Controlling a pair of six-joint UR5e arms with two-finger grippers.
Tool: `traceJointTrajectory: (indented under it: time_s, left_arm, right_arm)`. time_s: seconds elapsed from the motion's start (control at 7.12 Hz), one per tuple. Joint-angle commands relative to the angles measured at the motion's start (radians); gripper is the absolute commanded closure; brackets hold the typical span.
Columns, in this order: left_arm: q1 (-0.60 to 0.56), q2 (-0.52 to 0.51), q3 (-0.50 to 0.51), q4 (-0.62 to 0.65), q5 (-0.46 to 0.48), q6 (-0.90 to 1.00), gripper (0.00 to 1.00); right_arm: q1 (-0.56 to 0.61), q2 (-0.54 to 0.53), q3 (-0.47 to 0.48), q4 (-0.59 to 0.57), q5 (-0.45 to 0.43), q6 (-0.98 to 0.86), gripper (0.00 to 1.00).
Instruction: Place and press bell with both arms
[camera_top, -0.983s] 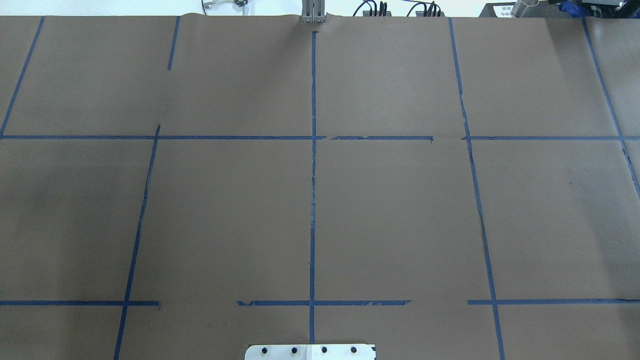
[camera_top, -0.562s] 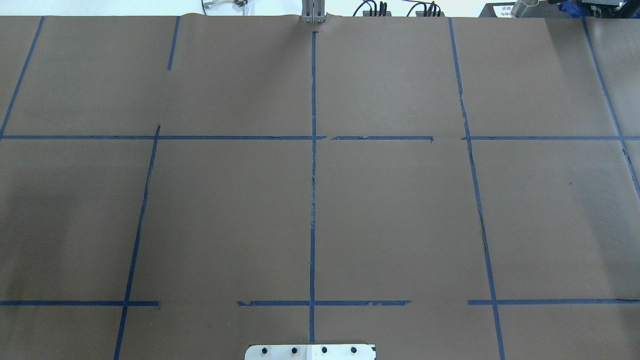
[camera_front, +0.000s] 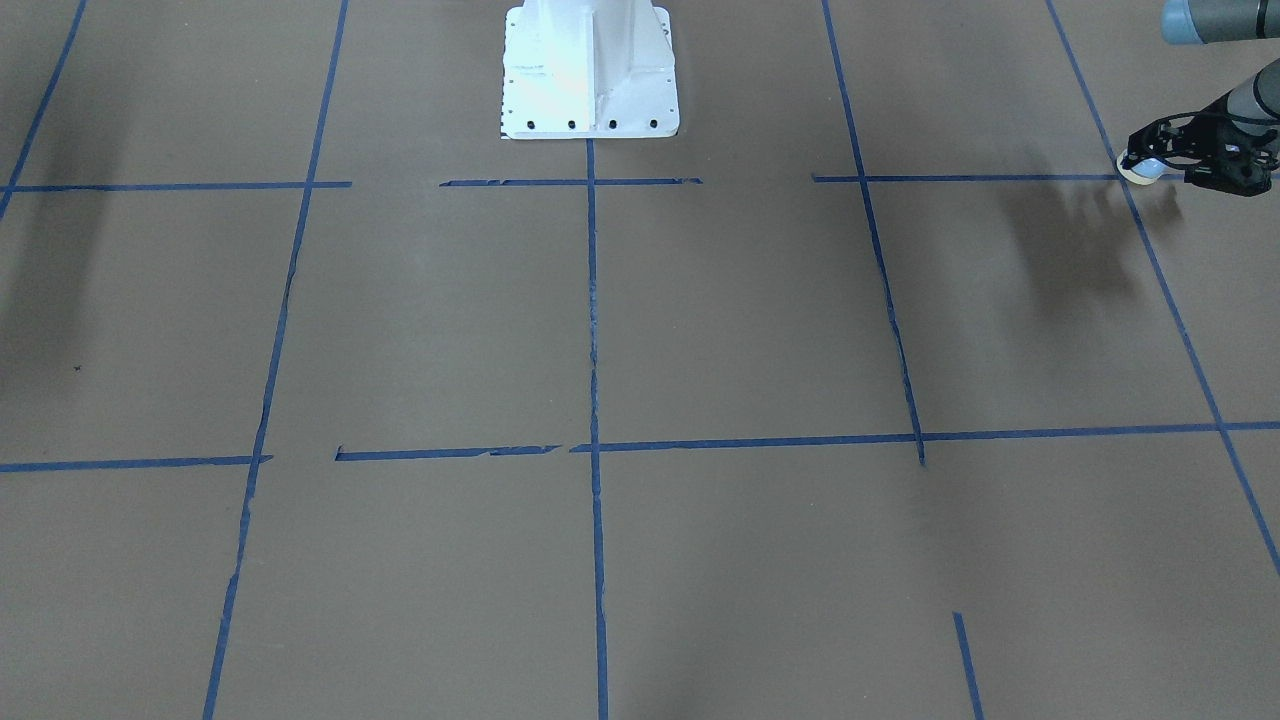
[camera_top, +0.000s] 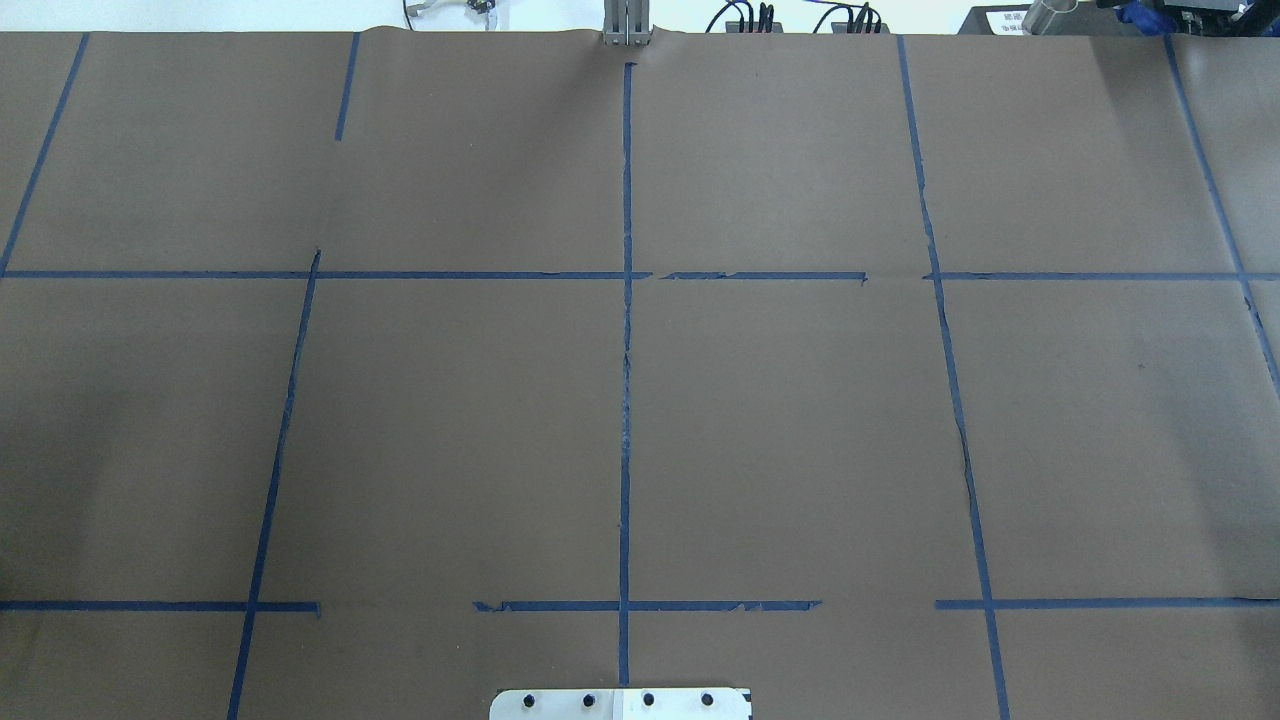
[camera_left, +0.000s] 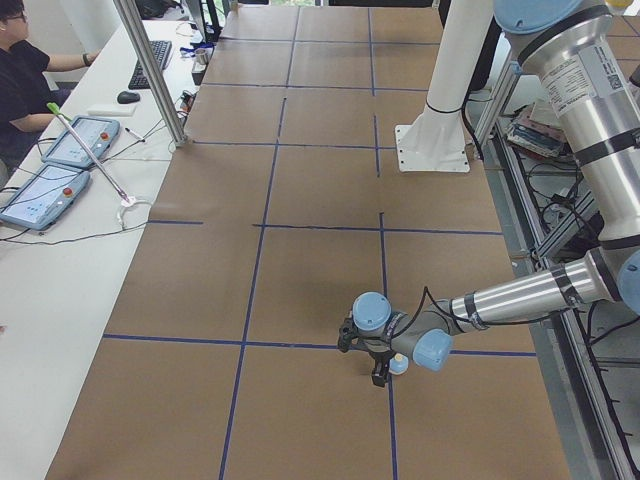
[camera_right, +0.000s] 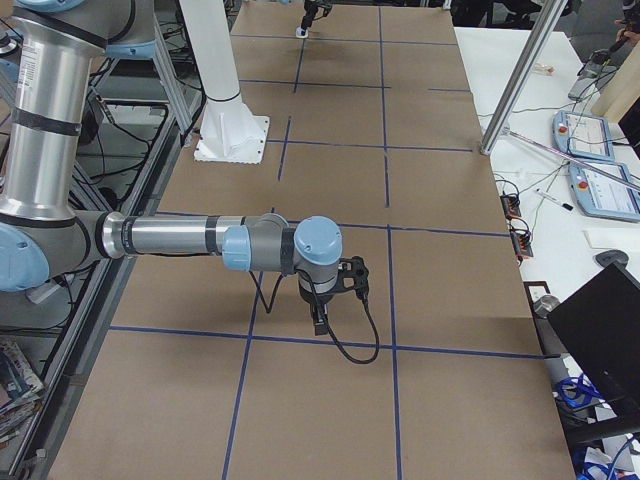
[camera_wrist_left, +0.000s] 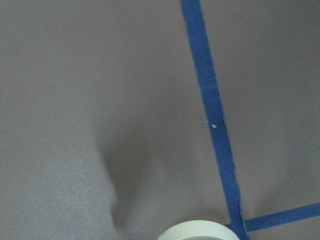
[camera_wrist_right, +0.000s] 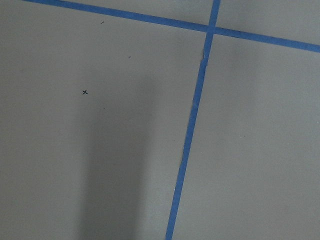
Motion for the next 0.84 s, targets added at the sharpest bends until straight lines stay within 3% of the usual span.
traceJointTrajectory:
  time_s: [0.0,0.28,0.42,0.56,0.7]
  left_arm:
    - [0.039,0.003,-0.003,-0.015,-0.019,-0.059,0.0]
    - [0.05,0.004,-0.005,-0.017,-0.017,-0.063,0.02]
    - [0.053,0.006,-0.006,-0.015,-0.017,-0.063,0.36]
    - [0.053,0.01,-0.009,-0.015,-0.016,-0.063,0.78]
    - [0.053,0.026,-0.04,-0.015,-0.007,-0.063,0.91]
  right_arm:
    - [-0.001,-0.02,0.015,0.0,-0.002,0.0,0.0]
    - [-0.001,-0.021,0.013,-0.002,-0.002,0.0,0.0]
    - [-0.001,-0.02,0.013,0.0,-0.002,0.0,0.0]
    - [-0.001,-0.021,0.013,0.0,0.0,0.0,0.0]
    - [-0.001,-0.021,0.015,-0.002,0.0,0.001,0.0]
